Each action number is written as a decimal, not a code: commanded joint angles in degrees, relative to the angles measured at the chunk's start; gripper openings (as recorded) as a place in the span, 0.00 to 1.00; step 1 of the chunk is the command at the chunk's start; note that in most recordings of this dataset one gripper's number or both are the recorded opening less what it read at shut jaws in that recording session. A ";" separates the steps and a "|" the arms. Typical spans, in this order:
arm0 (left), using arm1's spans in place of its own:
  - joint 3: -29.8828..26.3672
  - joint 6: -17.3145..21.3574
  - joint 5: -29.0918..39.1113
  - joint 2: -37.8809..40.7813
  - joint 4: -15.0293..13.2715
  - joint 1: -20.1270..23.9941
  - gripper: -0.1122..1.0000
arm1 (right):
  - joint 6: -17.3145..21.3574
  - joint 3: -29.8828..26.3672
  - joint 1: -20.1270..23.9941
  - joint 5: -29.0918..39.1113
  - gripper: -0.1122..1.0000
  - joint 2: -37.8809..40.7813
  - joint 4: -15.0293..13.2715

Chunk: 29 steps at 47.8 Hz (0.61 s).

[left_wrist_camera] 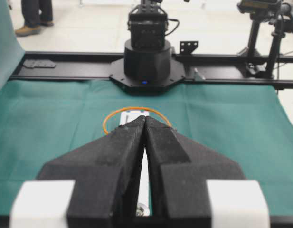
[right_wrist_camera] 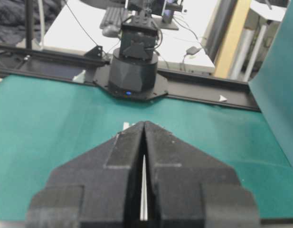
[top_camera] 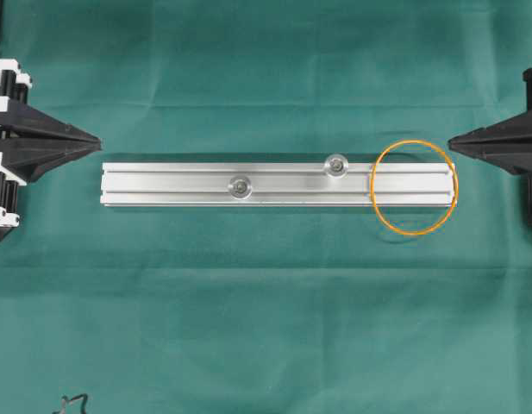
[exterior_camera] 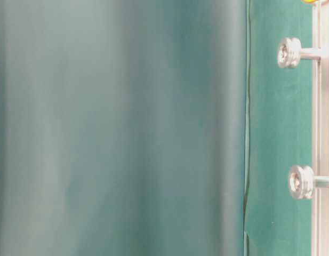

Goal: Hook the rubber onto the shaft.
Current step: 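Rotate the right gripper to point down over the orange rubber band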

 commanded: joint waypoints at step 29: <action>-2.72 -0.09 1.93 -0.26 1.32 0.09 0.10 | 0.35 -5.36 -0.18 8.26 0.12 0.53 0.26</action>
